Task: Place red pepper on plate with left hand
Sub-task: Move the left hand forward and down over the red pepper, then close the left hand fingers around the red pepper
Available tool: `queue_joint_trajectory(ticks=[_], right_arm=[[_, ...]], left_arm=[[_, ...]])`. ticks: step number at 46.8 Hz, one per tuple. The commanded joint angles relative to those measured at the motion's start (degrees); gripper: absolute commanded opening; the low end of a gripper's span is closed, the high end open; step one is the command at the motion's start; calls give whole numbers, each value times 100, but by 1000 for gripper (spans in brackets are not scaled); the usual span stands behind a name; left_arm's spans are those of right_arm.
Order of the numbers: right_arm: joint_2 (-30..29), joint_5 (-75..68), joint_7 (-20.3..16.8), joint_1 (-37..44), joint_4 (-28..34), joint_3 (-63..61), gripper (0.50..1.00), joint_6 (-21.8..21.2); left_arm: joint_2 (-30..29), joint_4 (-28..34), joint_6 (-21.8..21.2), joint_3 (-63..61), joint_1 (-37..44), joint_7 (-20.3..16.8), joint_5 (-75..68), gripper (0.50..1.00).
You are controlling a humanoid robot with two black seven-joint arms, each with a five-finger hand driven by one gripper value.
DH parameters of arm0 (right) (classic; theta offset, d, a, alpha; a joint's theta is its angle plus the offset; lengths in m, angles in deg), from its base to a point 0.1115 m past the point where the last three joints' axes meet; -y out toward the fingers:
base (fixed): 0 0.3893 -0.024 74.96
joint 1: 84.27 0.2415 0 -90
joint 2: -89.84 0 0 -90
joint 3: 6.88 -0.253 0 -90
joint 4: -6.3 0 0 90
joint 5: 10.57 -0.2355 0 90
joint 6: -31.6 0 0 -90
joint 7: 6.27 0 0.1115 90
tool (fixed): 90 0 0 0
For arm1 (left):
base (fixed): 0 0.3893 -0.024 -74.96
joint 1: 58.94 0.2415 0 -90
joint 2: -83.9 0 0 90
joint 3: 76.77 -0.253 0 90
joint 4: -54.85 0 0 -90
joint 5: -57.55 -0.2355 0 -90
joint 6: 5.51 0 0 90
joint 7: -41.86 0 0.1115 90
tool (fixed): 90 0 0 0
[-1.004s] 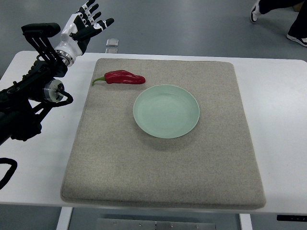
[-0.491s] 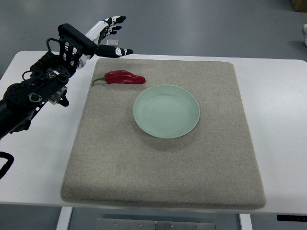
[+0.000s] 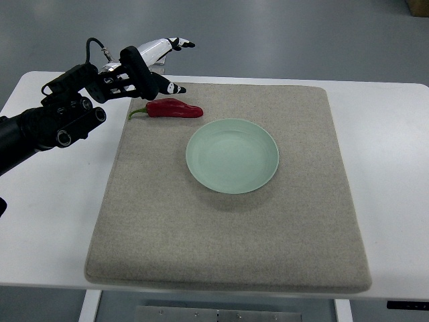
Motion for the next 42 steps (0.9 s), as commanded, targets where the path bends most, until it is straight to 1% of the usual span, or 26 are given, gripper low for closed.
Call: queue_joint_trajectory(ticks=[1, 6, 21, 30, 37, 42], right_arm=[[0, 0, -4, 0, 0, -1, 932, 0], [0, 0, 5, 0, 0, -1, 932, 0], [0, 0, -4, 0, 0, -1, 932, 0], [0, 0, -4, 0, 0, -1, 932, 0], [0, 0, -4, 0, 0, -1, 932, 0], [0, 0, -4, 0, 0, -1, 932, 0]], left_arm=[[-3, 97, -11, -6, -7, -9, -495, 857], [-21, 194, -20, -6, -7, -18, -883, 855], [-56, 194, -11, -15, 37, -62, -1401, 857], [-56, 159, 86, -33, 45, -71, -1428, 857], [-74, 141, 103, -393, 10, -115, -1411, 857], [-100, 141, 138, -437, 28, -115, -1402, 857]])
